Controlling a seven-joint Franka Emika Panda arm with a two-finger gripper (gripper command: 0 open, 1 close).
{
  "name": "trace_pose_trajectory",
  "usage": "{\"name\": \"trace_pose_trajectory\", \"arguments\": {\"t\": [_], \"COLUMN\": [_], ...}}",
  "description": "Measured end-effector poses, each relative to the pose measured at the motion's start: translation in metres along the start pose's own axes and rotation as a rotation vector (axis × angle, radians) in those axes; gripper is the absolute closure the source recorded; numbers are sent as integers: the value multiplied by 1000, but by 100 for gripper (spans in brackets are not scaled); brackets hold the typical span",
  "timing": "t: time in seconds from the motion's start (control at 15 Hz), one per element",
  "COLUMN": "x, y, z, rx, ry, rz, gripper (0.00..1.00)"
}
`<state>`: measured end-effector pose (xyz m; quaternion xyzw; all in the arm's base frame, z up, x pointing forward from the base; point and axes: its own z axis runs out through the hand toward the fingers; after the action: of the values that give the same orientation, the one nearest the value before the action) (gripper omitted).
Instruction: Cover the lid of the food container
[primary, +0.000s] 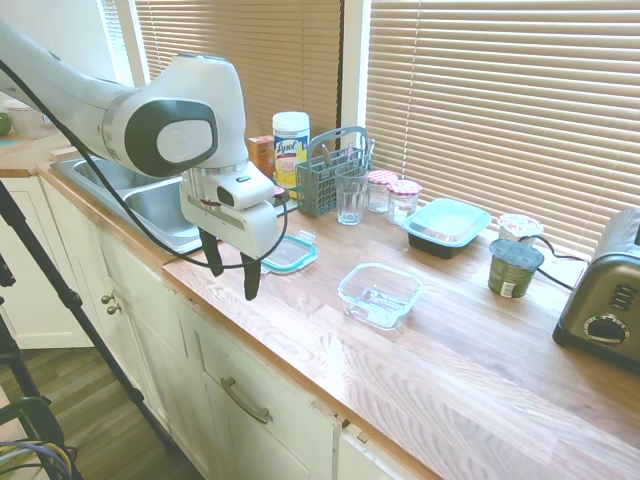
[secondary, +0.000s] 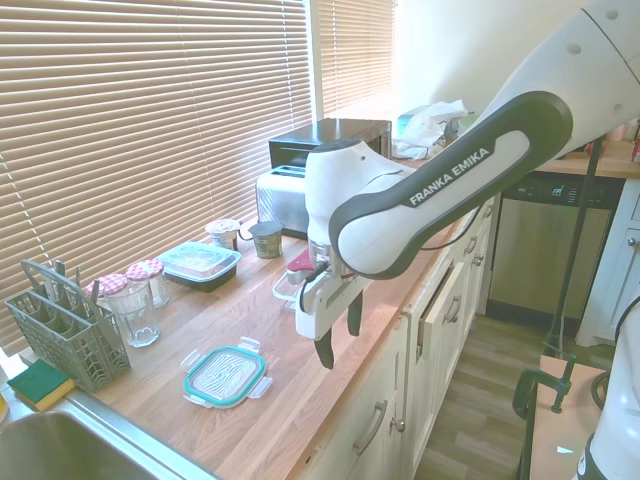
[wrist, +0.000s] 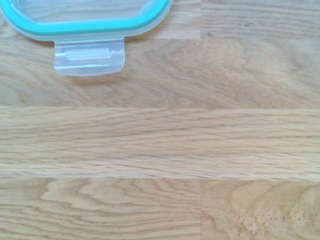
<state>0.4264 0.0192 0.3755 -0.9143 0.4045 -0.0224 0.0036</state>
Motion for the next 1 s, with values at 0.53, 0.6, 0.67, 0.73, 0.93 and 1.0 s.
{"name": "trace_pose_trajectory", "arguments": {"t": [0.53,0.6,0.67,0.73,0.93,1.0], "x": [-1,-2,-4,-6,-10,-12], "y": [-7,-11,-17,-22,-42,-49], "z": [-2,-4,-5,-6,-9,-9], "rx": [1,4,6,6,3,4], "ry": [-10,-7,-5,-5,-9,-9], "rz": [-19,-27,-32,-36,-44,-43], "gripper": [0,0,0,0,0,0]}}
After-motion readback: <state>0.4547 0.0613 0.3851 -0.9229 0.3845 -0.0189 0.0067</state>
